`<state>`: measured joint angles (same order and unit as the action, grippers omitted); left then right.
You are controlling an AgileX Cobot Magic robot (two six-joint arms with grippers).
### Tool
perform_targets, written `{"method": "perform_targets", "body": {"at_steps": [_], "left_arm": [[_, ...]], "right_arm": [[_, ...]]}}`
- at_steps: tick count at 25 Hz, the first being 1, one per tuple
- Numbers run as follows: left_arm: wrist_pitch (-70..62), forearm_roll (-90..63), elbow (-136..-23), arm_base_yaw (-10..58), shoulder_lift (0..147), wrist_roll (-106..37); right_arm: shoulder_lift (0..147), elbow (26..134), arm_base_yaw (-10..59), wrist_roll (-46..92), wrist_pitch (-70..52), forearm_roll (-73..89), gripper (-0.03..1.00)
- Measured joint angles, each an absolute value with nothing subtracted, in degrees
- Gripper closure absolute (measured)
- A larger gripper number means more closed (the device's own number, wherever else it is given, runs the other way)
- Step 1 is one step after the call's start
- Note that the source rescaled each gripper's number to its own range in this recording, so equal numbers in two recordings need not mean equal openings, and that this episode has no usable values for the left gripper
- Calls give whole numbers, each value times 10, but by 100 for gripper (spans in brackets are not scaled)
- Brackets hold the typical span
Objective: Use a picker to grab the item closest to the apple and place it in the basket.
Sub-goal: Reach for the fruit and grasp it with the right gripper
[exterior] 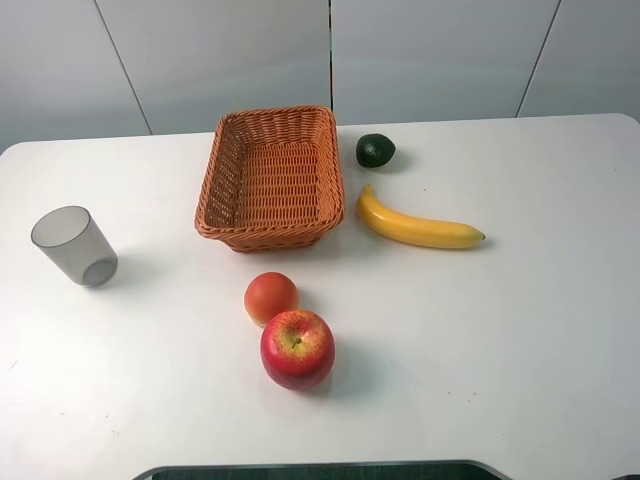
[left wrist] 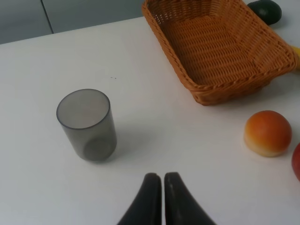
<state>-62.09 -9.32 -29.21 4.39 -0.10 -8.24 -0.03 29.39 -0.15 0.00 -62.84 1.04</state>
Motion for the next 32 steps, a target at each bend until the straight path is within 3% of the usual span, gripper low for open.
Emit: {"method": "perform_targets", "body": {"at_steps": [26,32], "left_arm": [[-621,-93,-292,44,-1,-82],[-621,-93,-292,44,-1,-82]], "right_arm": [[0,298,-2,9,-630,6,-3],[115,363,-2,23,-638,6,-3]]}}
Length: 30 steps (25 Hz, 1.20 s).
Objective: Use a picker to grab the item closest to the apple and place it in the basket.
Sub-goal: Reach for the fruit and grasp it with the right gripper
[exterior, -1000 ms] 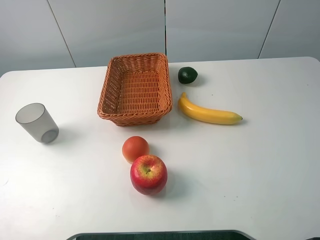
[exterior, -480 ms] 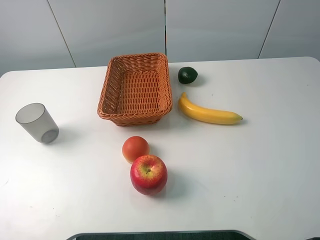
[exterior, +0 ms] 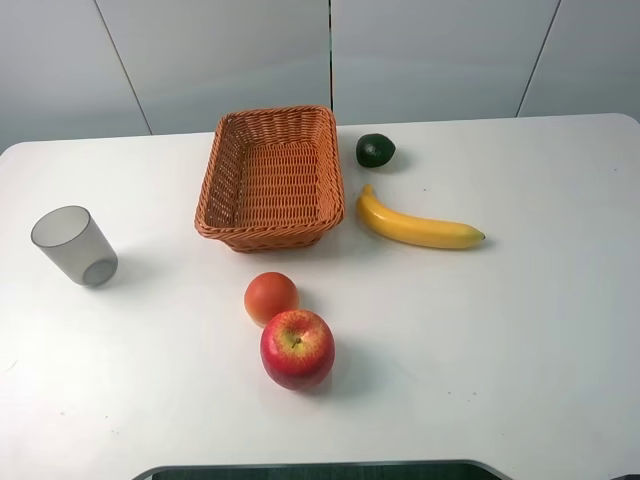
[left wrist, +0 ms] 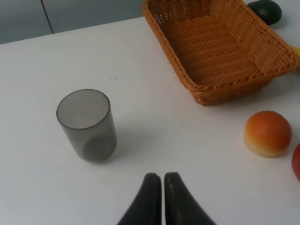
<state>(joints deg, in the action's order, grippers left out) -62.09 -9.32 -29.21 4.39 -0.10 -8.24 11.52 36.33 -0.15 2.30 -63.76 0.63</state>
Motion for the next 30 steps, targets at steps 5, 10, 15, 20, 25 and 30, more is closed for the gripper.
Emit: {"method": "perform_targets", "body": {"at_steps": [5,10,15,20,25,30], "left_arm": [[-621,-93,-292,44,-1,-82],[-621,-93,-292,44,-1,-82],[-621,-93,-292,44,-1,-82],[-621,-93,-292,44,-1,-82],[-621,-93,-292,44,-1,-82],[-621,-93,-292,44,-1,-82]], "right_arm": [[226,409,7,35,-632,9,-3],[339,422,40,43,-619,30,-3],[428,425,130,28,-600,36,-3],[517,427,245,-41,-551,20,-3],[618,443,354,-120,-503,-5,-3],[721,511,422,-171,-497,-7,-3]]}}
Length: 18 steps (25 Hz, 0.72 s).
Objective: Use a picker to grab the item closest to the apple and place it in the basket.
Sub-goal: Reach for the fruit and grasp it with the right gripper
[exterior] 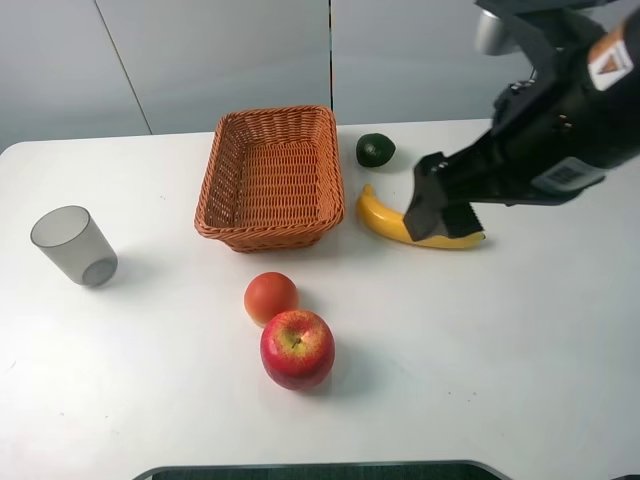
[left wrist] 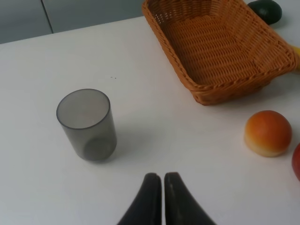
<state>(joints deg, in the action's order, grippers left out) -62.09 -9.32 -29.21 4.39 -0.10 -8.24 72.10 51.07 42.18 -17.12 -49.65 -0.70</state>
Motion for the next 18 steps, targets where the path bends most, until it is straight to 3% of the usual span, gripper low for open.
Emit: {"method": "perform_targets", "body": {"at_steps": [6,18], "left_arm": [[-621,-93,-292,44,-1,-82],[-621,-93,-292,44,-1,-82]], "right_arm": [[828,592,493,-251,-501,-8,-3],[1010,738,555,-318,-526,-7,-3]]}}
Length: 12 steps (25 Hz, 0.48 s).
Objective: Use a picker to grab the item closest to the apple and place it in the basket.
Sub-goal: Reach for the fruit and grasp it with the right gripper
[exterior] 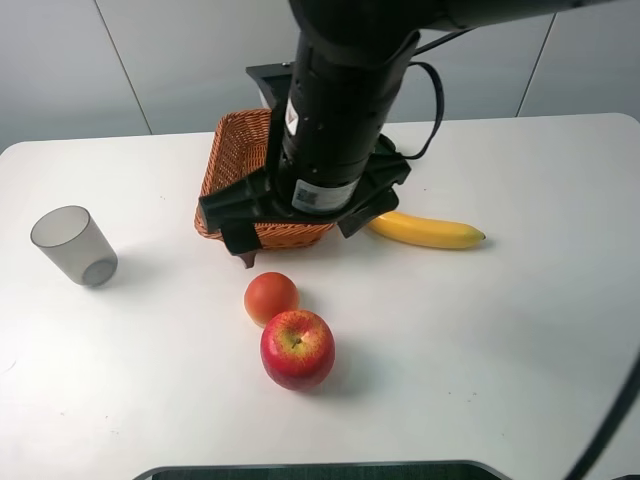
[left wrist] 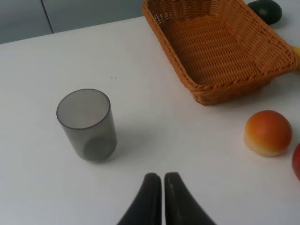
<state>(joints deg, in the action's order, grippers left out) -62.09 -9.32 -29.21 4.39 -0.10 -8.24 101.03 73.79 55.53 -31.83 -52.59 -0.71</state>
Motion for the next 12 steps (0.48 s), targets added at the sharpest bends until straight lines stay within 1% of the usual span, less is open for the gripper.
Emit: {"method": "perform_targets", "body": {"at_steps": [6,12], "left_arm": [[-621,-93,-292,44,-1,-82],[-621,-93,-292,44,-1,-82]], "right_arm": [[1089,801,563,-320,-526,-21,-3],[1149,814,576,-331,-510,-29,-3]]}}
